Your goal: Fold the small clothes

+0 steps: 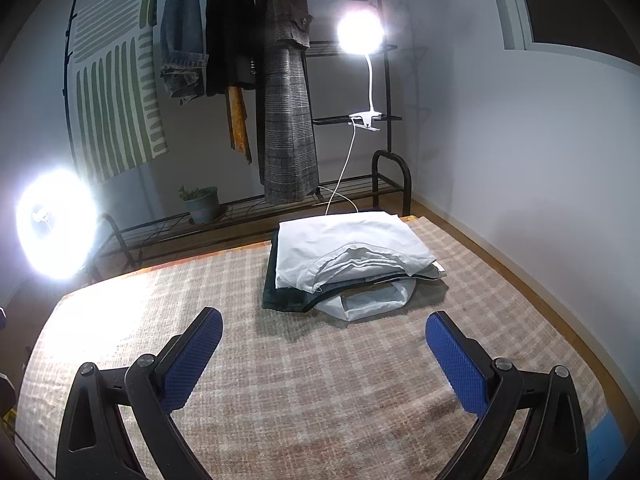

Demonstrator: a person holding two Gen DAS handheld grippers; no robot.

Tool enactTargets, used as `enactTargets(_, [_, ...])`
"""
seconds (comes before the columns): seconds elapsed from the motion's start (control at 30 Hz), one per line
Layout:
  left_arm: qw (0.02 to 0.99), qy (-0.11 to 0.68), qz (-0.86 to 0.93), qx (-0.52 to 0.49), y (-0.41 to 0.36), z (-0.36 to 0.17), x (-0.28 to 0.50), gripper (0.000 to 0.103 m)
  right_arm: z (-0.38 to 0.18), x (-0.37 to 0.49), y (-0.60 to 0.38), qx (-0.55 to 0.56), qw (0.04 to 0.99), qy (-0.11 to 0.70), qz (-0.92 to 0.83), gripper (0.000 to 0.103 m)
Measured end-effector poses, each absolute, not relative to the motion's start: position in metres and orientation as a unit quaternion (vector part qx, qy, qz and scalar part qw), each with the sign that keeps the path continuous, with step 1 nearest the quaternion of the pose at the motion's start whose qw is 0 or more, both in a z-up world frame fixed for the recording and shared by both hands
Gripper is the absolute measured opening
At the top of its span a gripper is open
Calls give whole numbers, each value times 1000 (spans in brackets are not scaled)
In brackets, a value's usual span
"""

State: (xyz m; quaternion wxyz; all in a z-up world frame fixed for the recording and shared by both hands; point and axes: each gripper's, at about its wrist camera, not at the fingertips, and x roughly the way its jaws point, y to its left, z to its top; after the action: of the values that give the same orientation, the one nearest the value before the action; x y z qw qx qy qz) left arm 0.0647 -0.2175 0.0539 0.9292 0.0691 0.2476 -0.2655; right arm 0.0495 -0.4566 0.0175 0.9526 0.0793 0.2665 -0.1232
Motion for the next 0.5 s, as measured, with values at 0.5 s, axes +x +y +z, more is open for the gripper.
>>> enactTargets(0.5, [929, 247, -268, 70, -216, 54, 64, 103, 16, 52, -456, 86, 951, 269, -124, 103])
